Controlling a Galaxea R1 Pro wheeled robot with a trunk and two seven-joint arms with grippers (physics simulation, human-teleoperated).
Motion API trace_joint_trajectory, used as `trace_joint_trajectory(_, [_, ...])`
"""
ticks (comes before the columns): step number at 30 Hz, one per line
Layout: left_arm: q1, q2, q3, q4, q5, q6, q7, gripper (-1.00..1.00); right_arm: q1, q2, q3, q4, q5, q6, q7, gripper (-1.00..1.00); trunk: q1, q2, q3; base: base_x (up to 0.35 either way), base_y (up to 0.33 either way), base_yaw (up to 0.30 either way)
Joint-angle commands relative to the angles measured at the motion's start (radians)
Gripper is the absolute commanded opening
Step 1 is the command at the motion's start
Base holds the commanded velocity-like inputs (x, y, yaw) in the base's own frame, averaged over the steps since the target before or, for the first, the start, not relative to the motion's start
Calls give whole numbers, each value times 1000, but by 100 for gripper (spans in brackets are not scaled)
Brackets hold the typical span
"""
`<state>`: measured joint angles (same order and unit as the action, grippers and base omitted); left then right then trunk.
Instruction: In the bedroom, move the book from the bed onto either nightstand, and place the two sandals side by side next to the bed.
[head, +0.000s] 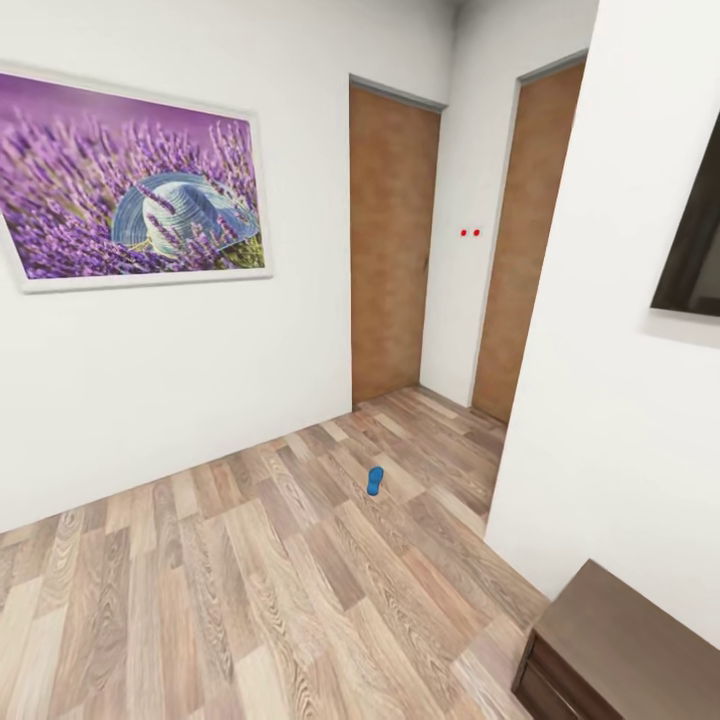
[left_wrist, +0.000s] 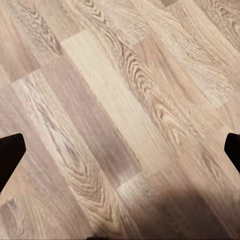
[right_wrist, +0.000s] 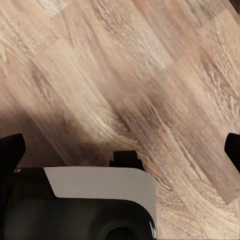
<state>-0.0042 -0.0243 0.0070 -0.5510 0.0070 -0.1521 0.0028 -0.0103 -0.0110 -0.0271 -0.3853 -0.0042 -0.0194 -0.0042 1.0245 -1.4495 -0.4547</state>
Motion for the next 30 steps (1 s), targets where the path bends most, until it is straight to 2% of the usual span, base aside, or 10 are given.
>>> trace_joint_trajectory(1, [0, 0, 1, 0, 1, -3, 0, 100, 0, 0, -2, 0, 0, -2, 0, 100, 0, 0, -1, 265, 0, 0])
trace_joint_trajectory(30, [0, 0, 1, 1, 1, -3, 0, 100, 0, 0, -2, -1, -2, -2, 0, 100, 0, 0, -1, 265, 0, 0])
